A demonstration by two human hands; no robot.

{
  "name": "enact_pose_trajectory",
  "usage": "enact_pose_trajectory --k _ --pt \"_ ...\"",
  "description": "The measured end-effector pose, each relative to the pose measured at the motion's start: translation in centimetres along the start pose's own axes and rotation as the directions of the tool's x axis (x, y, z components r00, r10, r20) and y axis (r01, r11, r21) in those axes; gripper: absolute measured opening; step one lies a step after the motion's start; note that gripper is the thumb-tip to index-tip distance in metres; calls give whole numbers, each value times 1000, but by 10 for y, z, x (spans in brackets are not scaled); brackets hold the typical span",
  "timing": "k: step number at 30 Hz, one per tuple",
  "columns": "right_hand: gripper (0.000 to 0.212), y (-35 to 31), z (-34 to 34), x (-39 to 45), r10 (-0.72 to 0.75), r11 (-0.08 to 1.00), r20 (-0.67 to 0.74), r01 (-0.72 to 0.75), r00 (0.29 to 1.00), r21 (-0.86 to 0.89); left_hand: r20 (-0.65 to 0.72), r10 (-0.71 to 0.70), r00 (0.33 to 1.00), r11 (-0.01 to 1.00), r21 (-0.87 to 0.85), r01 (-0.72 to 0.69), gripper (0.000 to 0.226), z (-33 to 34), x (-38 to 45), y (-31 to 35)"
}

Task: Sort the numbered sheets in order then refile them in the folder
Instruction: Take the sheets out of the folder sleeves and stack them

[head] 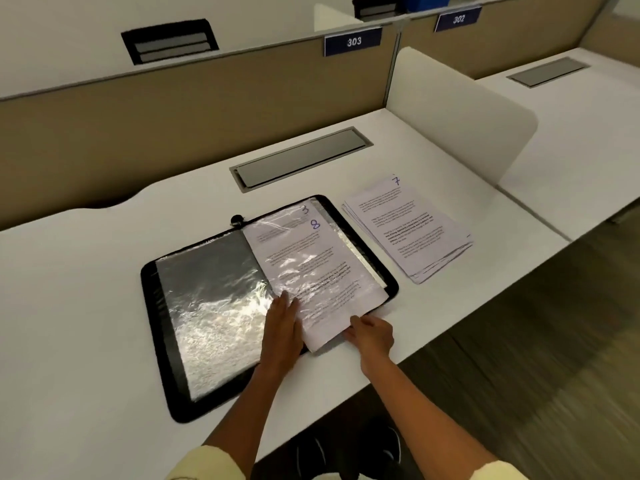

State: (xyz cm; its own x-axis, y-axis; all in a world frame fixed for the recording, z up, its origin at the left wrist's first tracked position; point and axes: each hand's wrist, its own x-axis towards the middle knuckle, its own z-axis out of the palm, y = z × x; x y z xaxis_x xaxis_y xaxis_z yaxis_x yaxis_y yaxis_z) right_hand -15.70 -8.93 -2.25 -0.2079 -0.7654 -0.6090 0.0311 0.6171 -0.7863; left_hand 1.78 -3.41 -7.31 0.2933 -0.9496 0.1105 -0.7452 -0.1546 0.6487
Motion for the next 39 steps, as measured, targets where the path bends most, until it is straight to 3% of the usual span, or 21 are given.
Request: enact_pose_trajectory --k 5,11,17,22,28,39 --pt "17 16 -22 -14 -20 998 -86 16 996 -56 34 19 999 999 33 -20 55 5 0 -3" --pt "14 14 -26 -17 62 996 125 -70 990 55 108 -15 994 997 75 7 56 1 -3 4" --pt "8 14 -45 -25 53 998 128 -55 990 13 94 -29 995 989 146 15 40 -1 -26 14" --pt "18 25 -88 -41 8 1000 130 -9 991 7 79 -103 992 985 144 91 49 2 -57 37" --pt "6 44 -148 -55 -5 999 178 -3 984 41 72 -120 990 983 147 109 53 15 -90 65" --pt "9 72 -253 -69 -71 995 159 59 985 81 101 -187 977 979 101 177 60 39 -130 111"
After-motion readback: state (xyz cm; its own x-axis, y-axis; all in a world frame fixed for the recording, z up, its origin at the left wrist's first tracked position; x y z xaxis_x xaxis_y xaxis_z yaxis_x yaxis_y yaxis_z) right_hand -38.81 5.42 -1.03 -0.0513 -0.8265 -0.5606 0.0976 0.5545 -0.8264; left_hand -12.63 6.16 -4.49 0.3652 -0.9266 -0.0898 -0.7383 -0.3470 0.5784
